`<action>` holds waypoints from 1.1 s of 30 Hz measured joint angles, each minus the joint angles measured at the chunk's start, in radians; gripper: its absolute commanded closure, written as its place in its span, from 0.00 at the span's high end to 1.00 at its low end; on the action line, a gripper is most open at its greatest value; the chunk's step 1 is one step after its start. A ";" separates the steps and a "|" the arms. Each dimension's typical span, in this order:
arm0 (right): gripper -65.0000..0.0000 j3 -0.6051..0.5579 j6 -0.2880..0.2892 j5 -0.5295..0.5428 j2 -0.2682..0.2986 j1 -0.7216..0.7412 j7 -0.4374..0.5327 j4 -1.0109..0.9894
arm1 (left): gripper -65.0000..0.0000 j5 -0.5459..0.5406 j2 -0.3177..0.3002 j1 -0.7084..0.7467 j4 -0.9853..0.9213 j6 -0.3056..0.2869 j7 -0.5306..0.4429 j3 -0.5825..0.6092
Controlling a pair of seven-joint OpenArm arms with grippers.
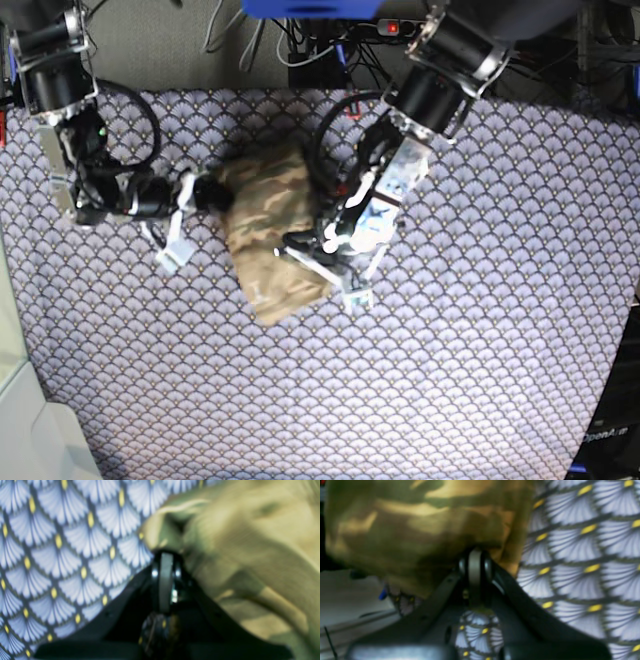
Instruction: Fold the T-shirt properly
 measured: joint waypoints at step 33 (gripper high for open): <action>0.00 0.417 0.004 0.000 -0.198 -0.029 -0.434 0.465 | 0.01 0.031 -0.414 0.313 0.584 0.037 0.354 -0.491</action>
